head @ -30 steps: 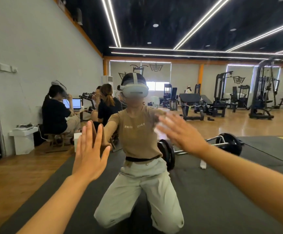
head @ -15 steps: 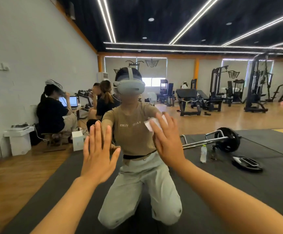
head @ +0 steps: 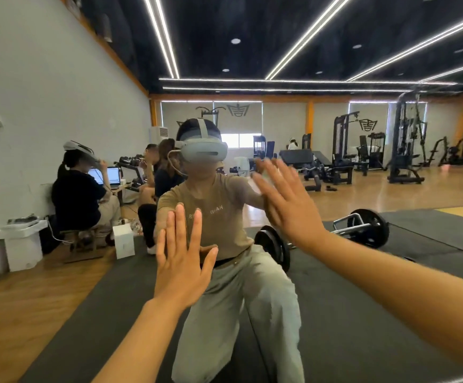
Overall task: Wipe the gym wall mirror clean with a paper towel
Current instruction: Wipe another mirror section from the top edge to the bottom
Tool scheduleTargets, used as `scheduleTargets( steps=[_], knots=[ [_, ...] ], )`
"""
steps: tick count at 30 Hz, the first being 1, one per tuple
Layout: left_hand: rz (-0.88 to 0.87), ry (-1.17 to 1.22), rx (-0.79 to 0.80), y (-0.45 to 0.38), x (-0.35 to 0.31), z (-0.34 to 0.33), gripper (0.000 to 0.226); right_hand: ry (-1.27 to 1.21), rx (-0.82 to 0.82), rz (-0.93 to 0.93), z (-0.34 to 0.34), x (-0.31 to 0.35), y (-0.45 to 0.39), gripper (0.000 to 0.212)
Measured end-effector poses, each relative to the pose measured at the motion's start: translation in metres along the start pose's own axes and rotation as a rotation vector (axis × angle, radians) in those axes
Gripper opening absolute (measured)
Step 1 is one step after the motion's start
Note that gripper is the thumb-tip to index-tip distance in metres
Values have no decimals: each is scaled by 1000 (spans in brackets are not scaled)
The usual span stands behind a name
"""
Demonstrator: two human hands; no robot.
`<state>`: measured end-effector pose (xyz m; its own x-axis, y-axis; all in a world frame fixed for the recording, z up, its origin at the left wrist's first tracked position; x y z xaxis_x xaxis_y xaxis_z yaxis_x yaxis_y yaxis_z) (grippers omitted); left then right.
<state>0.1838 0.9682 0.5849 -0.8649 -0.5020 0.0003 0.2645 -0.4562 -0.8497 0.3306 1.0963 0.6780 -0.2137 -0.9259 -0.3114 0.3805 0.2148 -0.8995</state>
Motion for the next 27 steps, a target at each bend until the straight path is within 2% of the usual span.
scheduleTargets(
  steps=[2,6,10,14,19,21,24,27],
  knots=[
    [-13,-13,-4,1,1,1,79,-25,-57,-43,13,-6,-40,55],
    [-52,-65,-22,4,5,4,79,-96,-222,-292,38,-29,-115,48],
    [-24,-51,-56,3,5,5,76,-87,-249,-323,16,-2,-99,47],
    [-63,-49,-51,7,5,9,69,-62,-141,-151,-25,50,-3,59],
    [-81,-77,-14,6,9,13,65,53,125,291,-72,104,100,65],
    [-71,-87,0,7,9,16,64,109,180,425,-77,105,106,67],
    [-65,-96,17,11,11,21,62,115,212,556,-72,101,91,57],
    [-82,-104,26,14,16,25,63,116,146,545,-56,86,41,49]
  ],
)
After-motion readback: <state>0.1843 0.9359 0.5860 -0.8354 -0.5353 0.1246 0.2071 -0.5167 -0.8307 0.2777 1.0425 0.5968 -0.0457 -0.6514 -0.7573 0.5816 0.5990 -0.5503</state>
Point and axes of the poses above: each hand's wrist, its own y-axis away from the middle knuckle, its own z-axis out of the back of the hand, x = y × z, the point moved 10 cm from there along -y, towards the middle knuckle, and after that the axes turned 2 degrees about -z, right-handed, at the moved point
